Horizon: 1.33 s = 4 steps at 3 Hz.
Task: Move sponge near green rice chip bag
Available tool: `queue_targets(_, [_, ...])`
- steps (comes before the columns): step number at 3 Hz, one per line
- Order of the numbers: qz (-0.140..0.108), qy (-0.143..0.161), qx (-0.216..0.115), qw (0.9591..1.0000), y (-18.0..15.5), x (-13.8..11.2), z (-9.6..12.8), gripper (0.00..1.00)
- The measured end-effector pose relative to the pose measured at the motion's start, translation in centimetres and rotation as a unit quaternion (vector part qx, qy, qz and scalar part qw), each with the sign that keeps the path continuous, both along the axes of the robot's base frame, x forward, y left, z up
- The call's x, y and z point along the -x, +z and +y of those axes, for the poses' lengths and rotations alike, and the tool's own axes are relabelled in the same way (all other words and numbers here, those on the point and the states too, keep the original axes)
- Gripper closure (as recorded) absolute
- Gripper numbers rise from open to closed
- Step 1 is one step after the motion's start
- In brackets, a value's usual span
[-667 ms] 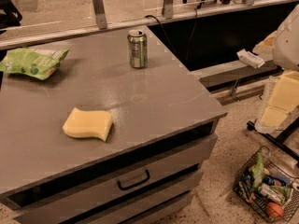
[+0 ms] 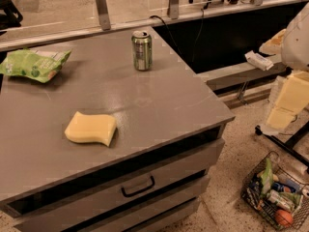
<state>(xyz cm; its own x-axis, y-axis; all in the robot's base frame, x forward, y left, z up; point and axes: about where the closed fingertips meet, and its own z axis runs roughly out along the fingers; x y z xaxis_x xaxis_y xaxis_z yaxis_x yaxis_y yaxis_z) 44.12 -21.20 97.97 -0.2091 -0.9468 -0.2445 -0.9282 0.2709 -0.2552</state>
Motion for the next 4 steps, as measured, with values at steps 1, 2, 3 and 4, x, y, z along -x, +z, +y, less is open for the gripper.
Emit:
queue_targets(1, [-0.022, 0.033, -0.055, 0.9977, 0.4, -2.3, 2.7, 0.00])
queue_targets(2, [-0.034, 0.087, -0.119, 0.9886, 0.4, -5.2, 8.2, 0.00])
queue_targets(3, [-0.028, 0.127, -0.173, 0.9763, -0.3, -6.4, 14.6, 0.00])
queue_targets(4, [-0.030, 0.139, -0.216, 0.9660, -3.0, -5.1, 23.1, 0.00])
